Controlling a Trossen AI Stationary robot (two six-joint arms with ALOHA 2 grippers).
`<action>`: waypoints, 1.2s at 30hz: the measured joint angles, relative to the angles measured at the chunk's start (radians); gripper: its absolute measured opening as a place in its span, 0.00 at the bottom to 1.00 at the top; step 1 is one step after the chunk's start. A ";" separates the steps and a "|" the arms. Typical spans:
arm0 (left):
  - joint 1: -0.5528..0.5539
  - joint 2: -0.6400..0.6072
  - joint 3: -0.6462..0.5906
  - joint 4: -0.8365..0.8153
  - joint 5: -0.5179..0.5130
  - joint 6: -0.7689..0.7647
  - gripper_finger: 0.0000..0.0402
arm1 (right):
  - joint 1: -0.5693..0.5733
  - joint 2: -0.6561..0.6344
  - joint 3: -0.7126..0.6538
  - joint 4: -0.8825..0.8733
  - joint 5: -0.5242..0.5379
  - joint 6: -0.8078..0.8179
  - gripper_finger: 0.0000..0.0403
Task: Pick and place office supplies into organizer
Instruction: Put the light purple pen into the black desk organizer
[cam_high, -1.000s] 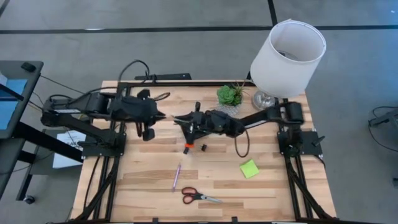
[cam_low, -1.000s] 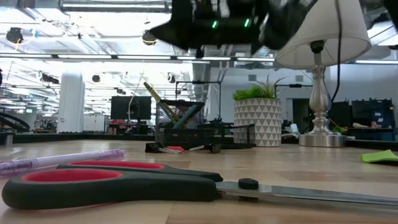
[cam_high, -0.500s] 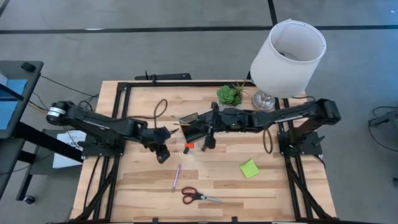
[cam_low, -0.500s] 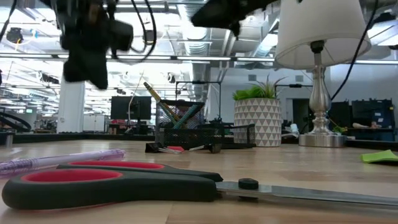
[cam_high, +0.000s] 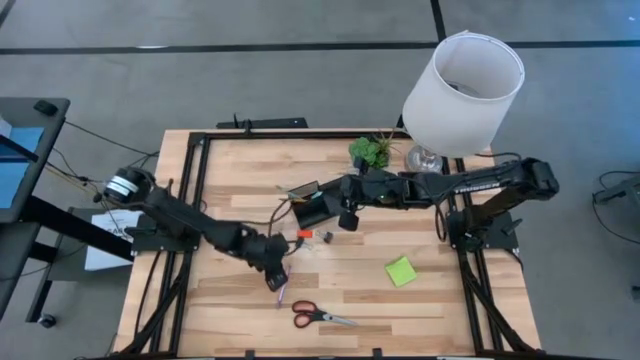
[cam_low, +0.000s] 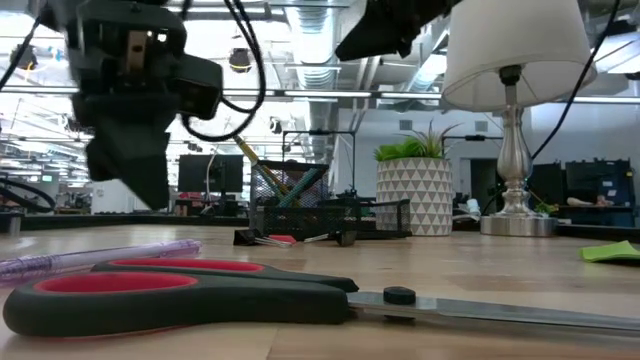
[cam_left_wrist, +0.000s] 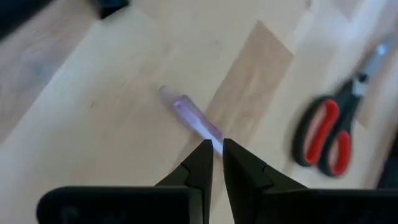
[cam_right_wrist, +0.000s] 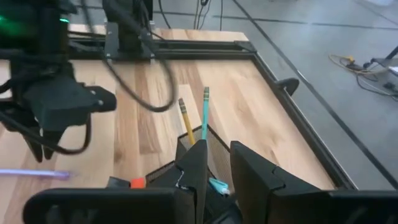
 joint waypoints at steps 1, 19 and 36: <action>-0.025 0.002 0.000 -0.004 -0.047 -0.049 0.07 | 0.000 0.000 -0.010 0.013 0.001 0.000 0.16; -0.488 0.114 0.055 0.056 -0.712 -0.714 0.07 | -0.047 0.010 -0.044 0.257 -0.029 -0.156 0.16; -0.479 0.311 0.362 -0.184 -0.668 -0.575 0.07 | -0.098 0.119 -0.042 0.196 -0.730 -0.281 0.16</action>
